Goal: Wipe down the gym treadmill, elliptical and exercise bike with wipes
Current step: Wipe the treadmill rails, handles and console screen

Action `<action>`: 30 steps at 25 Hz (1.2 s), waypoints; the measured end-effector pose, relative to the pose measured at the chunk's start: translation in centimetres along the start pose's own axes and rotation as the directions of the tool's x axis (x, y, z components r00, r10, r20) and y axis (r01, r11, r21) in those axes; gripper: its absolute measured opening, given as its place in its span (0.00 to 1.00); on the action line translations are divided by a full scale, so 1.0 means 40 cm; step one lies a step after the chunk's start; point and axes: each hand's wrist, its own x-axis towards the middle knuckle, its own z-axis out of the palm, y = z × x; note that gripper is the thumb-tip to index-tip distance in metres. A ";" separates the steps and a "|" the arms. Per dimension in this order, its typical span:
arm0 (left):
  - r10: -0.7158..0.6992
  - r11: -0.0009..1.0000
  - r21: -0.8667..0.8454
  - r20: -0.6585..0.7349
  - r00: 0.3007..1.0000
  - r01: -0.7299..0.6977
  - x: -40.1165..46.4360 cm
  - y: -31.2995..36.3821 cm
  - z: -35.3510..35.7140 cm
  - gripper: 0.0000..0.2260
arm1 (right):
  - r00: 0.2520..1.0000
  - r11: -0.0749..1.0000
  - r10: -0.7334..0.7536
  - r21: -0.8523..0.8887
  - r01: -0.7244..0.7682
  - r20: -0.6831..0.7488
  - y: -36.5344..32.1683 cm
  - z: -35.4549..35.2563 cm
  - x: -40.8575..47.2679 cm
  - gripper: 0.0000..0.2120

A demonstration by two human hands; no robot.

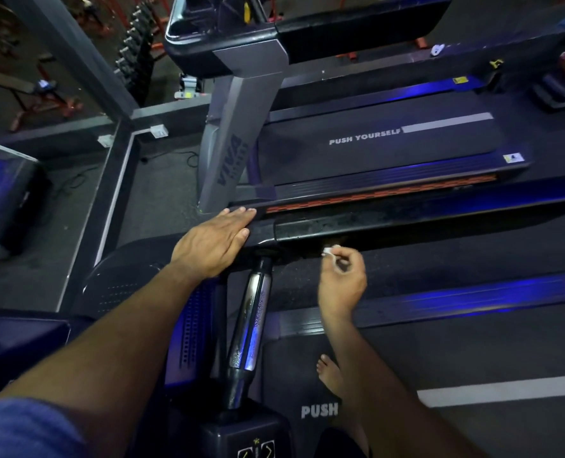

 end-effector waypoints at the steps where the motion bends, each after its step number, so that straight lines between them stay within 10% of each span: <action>1: 0.014 1.000 0.005 -0.013 1.000 -0.014 0.002 0.000 0.001 0.25 | 0.997 0.998 0.063 0.001 -0.063 -0.054 0.015 -0.009 0.020 0.10; 7: 0.032 0.999 0.021 -0.042 0.999 -0.031 0.003 -0.007 0.008 0.24 | 0.926 0.921 0.354 0.125 -0.369 0.128 0.026 0.106 -0.080 0.15; 15: -0.042 0.999 0.005 0.003 0.999 0.042 0.001 -0.016 0.013 0.27 | 0.832 0.915 0.364 0.006 -0.403 0.420 0.016 -0.128 0.007 0.11; 25: 0.013 1.000 0.009 -0.018 1.000 -0.013 0.009 -0.028 0.035 0.25 | 0.534 0.484 0.636 0.251 -0.838 0.558 0.073 -0.034 0.090 0.08; 30: 0.052 0.999 0.015 -0.047 0.998 -0.051 0.017 -0.030 0.029 0.23 | 0.496 0.721 0.596 -0.148 -0.677 0.632 0.095 0.037 0.148 0.17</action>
